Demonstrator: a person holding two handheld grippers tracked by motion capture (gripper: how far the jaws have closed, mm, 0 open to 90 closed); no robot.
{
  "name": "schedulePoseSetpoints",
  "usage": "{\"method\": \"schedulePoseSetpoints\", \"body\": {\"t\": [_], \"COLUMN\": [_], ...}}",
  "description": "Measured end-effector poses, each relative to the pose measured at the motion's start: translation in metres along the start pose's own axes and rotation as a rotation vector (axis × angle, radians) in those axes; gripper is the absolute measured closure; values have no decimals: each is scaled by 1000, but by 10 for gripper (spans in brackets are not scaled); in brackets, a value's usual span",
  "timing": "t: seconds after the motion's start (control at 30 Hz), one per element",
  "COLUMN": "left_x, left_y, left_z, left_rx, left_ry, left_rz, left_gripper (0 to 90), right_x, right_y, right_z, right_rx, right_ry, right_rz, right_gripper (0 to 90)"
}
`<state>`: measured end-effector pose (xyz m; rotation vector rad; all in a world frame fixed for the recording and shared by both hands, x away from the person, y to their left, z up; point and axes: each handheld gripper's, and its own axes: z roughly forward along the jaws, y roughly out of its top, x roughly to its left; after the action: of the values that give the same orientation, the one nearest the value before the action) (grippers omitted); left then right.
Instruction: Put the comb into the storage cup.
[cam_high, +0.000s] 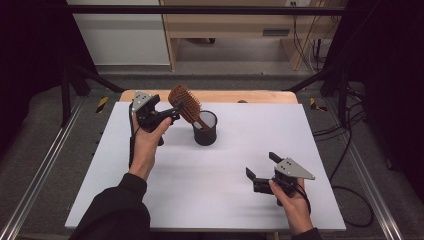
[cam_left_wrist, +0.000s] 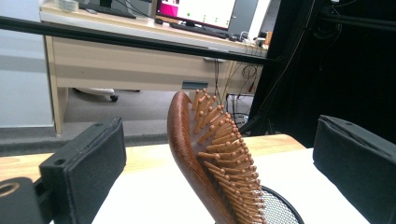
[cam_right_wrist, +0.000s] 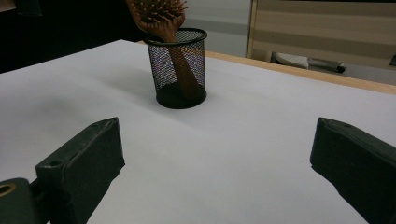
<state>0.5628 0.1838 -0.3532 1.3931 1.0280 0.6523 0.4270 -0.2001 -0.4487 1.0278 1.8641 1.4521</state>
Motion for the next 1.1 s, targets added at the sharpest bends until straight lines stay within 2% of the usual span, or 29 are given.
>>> {"method": "schedulePoseSetpoints", "body": {"t": [0.33, 0.6, 0.8, 1.1], "left_x": [0, 5, 6, 14], "left_y": [2, 0, -2, -9], "left_z": [-19, -43, -60, -86], "left_rx": [-3, 1, -1, -2], "left_ry": [5, 31, 32, 32], "left_rz": [47, 86, 109, 120], "left_gripper": [24, 24, 21, 21], "right_x": [0, 0, 0, -2], "right_y": [0, -1, -2, -2], "right_z": [0, 3, 4, 2], "right_rx": [4, 15, 21, 23], "right_ry": [0, -5, -4, -19], "right_rz": [-3, -5, -7, -19], "right_gripper": [31, 32, 32, 37]}}
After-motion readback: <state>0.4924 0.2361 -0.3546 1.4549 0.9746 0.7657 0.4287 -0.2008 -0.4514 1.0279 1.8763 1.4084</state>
